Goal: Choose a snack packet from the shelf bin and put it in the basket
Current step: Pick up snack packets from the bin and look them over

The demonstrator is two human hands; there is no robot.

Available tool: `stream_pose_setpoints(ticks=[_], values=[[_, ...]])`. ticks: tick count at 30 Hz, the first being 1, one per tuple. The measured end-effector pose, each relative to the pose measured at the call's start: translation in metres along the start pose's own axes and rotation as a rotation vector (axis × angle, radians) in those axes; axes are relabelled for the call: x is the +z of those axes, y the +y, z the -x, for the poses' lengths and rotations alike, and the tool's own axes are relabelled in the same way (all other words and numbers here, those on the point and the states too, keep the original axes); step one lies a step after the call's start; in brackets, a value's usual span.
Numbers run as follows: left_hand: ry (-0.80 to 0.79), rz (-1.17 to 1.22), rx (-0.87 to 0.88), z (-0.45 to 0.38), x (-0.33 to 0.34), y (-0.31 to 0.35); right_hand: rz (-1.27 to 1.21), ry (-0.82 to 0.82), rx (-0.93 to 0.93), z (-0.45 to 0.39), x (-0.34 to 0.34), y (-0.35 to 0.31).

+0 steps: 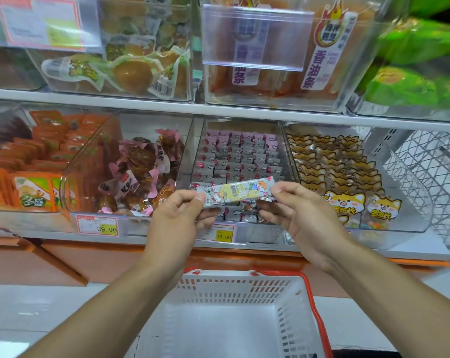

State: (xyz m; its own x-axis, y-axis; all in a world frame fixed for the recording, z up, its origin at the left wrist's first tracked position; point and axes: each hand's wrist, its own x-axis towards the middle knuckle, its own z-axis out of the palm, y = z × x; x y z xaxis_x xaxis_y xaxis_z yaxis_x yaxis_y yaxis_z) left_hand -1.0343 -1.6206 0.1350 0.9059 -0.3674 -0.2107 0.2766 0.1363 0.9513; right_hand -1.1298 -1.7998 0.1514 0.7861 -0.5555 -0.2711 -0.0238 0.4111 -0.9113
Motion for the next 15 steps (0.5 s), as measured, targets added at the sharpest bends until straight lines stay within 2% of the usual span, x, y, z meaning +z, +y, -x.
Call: stream_pose_setpoints(ticks=[2, 4, 7, 10, 12, 15], values=[[-0.001, 0.02, -0.004, -0.0002, 0.0008, 0.0004, 0.158, -0.095, -0.08, -0.0002, -0.006, -0.001], [0.003, 0.026, -0.011, -0.0015, 0.0001, -0.001, 0.421, -0.191, -0.212, 0.0022, -0.01, -0.0029], [-0.009, 0.075, -0.051, -0.0009, 0.0008, -0.0011, 0.672, -0.234, -0.378, 0.0035, -0.0123, 0.0009], [-0.012, 0.067, -0.06, 0.0001, 0.0011, 0.0008, 0.666, -0.225, -0.423, 0.0038, -0.0118, 0.0051], [-0.027, -0.094, 0.049, 0.0001, -0.0012, 0.0005, 0.525, -0.218, -0.375, 0.0043, -0.0104, 0.0041], [-0.178, -0.301, 0.253, 0.0067, -0.0011, 0.004, 0.285, -0.188, -0.229, 0.0043, -0.0071, 0.0013]])
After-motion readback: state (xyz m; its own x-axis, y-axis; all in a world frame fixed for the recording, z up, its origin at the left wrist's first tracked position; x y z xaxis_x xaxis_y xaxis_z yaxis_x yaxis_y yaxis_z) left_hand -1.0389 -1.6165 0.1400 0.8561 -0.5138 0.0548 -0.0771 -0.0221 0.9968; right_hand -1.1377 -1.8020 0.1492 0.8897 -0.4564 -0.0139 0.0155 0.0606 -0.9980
